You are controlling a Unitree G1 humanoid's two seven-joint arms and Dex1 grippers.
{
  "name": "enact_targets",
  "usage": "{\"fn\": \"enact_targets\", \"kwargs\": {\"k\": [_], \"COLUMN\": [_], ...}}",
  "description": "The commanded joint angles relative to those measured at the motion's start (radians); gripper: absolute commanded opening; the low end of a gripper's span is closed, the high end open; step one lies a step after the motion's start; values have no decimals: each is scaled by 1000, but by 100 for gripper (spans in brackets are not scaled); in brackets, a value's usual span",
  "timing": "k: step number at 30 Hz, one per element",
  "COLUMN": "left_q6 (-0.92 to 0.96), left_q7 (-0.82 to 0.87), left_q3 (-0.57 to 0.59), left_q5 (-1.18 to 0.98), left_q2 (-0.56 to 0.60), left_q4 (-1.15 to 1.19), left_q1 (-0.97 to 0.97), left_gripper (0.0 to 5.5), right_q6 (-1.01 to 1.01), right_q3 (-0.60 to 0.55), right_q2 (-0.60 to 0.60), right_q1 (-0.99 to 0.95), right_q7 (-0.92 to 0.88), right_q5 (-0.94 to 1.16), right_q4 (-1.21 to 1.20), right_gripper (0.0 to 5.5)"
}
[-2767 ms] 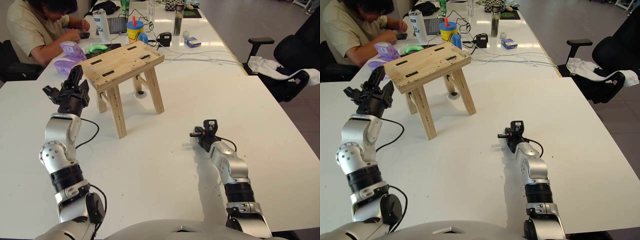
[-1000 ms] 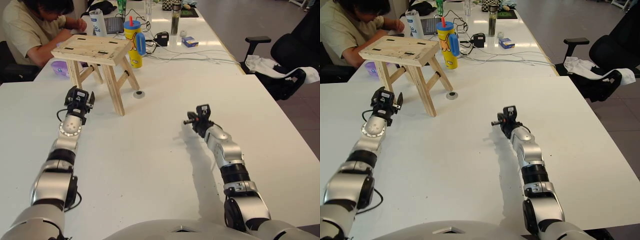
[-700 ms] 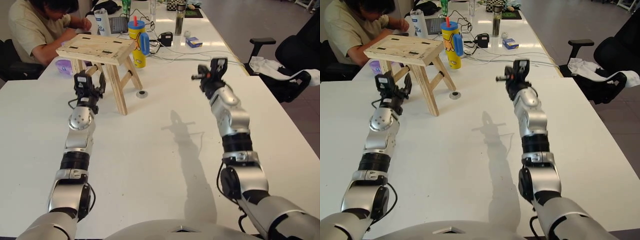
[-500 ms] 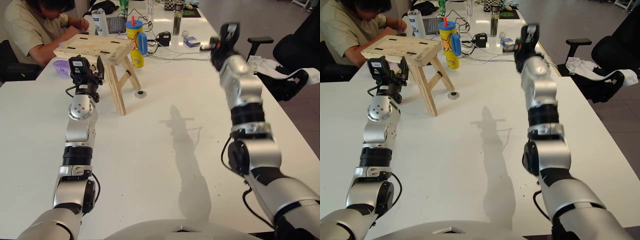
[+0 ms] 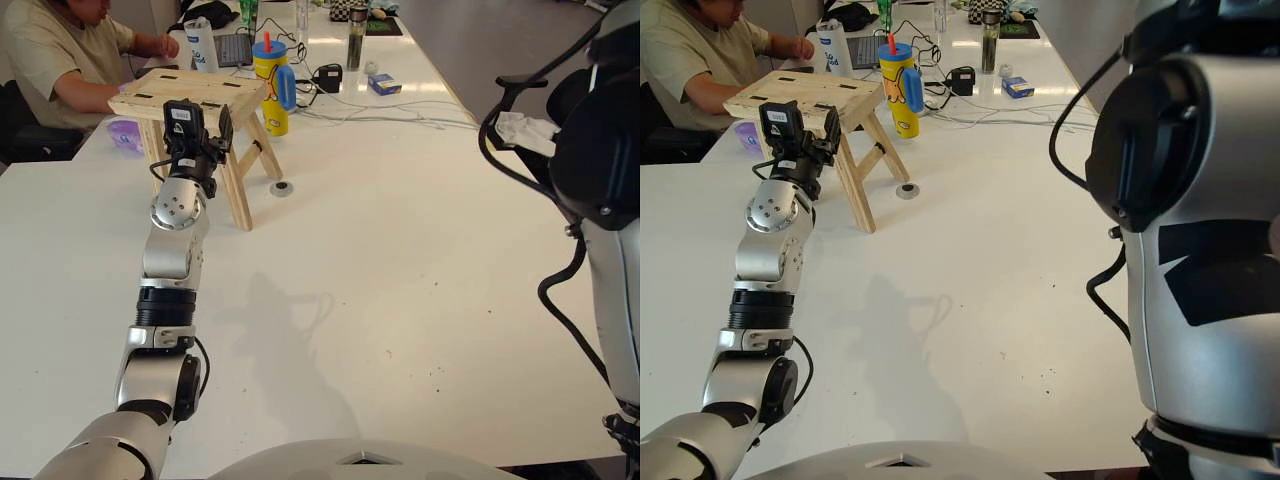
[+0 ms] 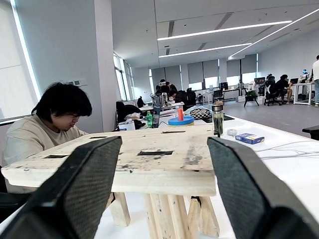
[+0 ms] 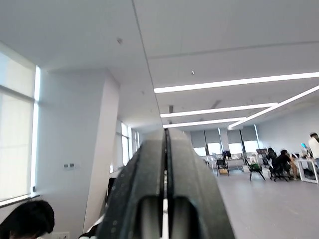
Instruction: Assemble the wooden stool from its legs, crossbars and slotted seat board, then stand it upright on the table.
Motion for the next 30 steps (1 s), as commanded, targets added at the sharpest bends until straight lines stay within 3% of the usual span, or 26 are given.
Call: {"fn": "enact_targets", "kwargs": {"k": [1,10,17,22,26,30], "left_q6": [38,43,3,-14,-33,-49], "left_q7": [-18,-28,-18,-18,-19,-19], "left_q3": [1,7,2,13,10,10], "left_q5": [1,14,26,26,35,37], "left_q2": [-11,-23,-53,-55,-62,-69], "left_q4": [-25,-31,21,44,66,78], "left_q1": [28,65,78,74,61,59], "left_gripper": [319,319,319,319,319,319], "right_q6": [30,54,83,102,148,130], "right_q3": [0,24,36,70,73,95], "right_q2": [30,43,130,190,194,172], "right_q1": [34,108,666,928,972,893], "right_q7": [0,13,40,51,56,80], "right_q5": [3,-22,1,-6,3,-22], "right_q4": [62,90,-90,-290,-399,-403], "right_gripper": [0,0,0,0,0,0]}}
